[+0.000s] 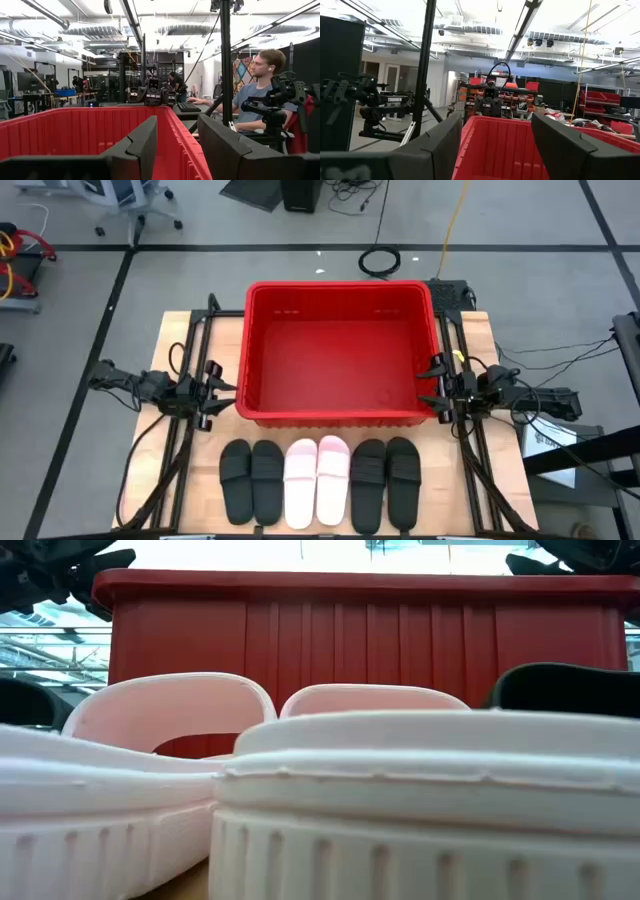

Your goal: Pick and place slides into bin

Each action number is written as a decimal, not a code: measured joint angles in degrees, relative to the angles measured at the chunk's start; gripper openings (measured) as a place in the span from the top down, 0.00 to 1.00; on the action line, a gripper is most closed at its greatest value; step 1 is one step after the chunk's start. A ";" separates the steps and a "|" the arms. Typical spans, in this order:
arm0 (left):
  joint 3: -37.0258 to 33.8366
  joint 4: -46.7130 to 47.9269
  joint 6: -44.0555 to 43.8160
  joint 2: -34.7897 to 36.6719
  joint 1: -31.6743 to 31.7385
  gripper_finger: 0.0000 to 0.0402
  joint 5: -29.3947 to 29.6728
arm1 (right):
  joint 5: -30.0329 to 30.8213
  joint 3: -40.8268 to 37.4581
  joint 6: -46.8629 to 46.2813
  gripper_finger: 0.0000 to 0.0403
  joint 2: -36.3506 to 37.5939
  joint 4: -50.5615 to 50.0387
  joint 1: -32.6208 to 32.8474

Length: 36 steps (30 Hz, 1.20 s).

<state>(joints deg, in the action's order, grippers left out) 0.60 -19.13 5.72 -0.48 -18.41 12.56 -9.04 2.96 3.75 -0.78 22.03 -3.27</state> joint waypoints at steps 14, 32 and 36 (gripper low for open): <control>0.01 0.02 0.00 -0.01 0.00 0.63 0.00 | 0.00 0.02 0.00 0.43 0.00 0.00 0.00; 0.01 0.01 0.01 0.00 -0.02 0.63 0.02 | 0.00 0.02 0.00 0.43 0.01 0.01 -0.01; 0.00 0.02 0.00 -0.01 -0.02 0.63 0.02 | 0.00 0.00 -0.01 0.44 0.00 0.01 -0.01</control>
<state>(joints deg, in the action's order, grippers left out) 0.60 -19.11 5.72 -0.49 -18.44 12.58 -9.04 2.96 3.74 -0.78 22.04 -3.28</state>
